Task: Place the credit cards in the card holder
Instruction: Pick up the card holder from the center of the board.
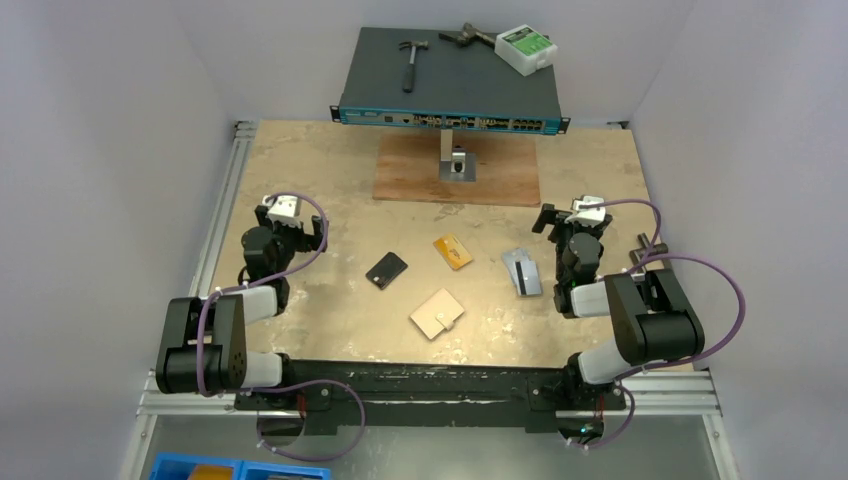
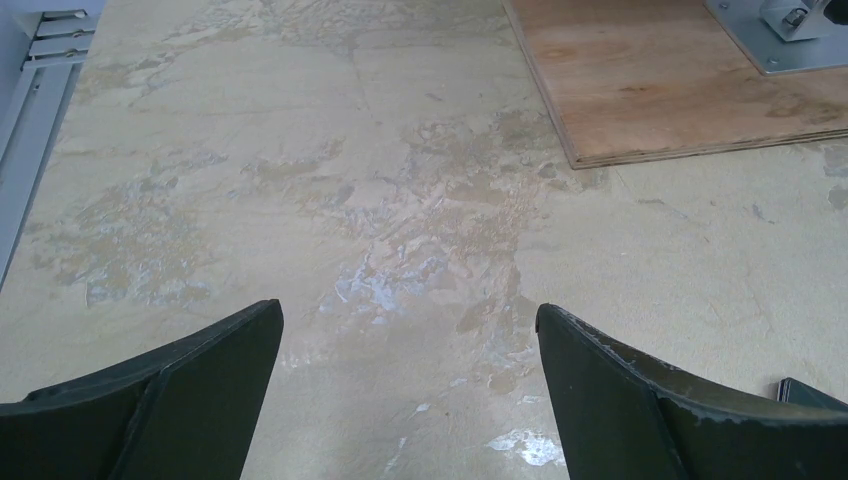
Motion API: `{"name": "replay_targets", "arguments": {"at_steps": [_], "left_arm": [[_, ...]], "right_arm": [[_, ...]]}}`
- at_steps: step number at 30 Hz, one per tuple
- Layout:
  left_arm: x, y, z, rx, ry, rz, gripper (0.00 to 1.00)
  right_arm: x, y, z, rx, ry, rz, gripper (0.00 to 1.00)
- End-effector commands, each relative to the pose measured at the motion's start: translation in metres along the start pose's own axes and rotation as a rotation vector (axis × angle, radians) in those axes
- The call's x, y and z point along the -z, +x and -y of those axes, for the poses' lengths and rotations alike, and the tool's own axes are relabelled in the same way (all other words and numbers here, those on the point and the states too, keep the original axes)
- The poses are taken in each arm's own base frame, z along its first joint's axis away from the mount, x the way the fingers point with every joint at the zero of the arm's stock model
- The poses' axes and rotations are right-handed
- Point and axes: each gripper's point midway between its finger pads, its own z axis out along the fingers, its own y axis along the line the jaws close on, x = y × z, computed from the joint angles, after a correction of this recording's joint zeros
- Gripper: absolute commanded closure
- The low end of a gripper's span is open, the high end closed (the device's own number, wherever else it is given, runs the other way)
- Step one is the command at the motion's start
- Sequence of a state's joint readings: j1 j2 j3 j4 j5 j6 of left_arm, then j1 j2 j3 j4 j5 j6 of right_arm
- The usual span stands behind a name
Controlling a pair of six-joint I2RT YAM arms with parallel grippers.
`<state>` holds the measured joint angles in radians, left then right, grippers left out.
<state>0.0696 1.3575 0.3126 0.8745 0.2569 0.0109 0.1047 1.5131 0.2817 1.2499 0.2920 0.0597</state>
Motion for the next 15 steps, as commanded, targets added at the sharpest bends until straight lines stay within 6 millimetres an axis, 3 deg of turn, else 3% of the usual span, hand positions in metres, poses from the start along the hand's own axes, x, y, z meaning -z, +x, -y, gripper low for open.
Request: {"name": "replay_targets", "arguments": {"at_steps": [1,4,7,8,11,13,15], "left_arm": [[-0.002,-0.014,0.002,0.000,0.005,0.053,0.00],[-0.002,-0.014,0.002,0.001,0.005,0.053,0.00],[-0.002,-0.014,0.002,0.000,0.005,0.055,0.00],[-0.001,-0.019,0.001,-0.002,0.004,0.066,0.00],[-0.006,-0.035,-0.009,0.034,-0.030,0.019,0.00],[-0.012,-0.040,-0.016,0.060,-0.047,-0.099,0.00],[-0.013,-0.046,-0.018,0.082,-0.043,-0.256,0.00]], "right_arm": [[-0.005,-0.017,-0.006,-0.006,-0.023,0.054,0.01],[-0.005,-0.017,-0.005,-0.009,-0.019,0.055,0.01],[-0.015,-0.035,0.008,-0.014,0.085,0.038,0.01],[-0.020,-0.029,0.013,-0.005,0.135,-0.064,0.01],[-0.038,-0.044,0.011,-0.041,0.220,-0.252,0.01],[-0.036,-0.040,0.036,-0.252,0.478,-0.301,0.01],[-0.025,-0.030,0.038,-0.411,0.528,-0.395,0.01]]}}
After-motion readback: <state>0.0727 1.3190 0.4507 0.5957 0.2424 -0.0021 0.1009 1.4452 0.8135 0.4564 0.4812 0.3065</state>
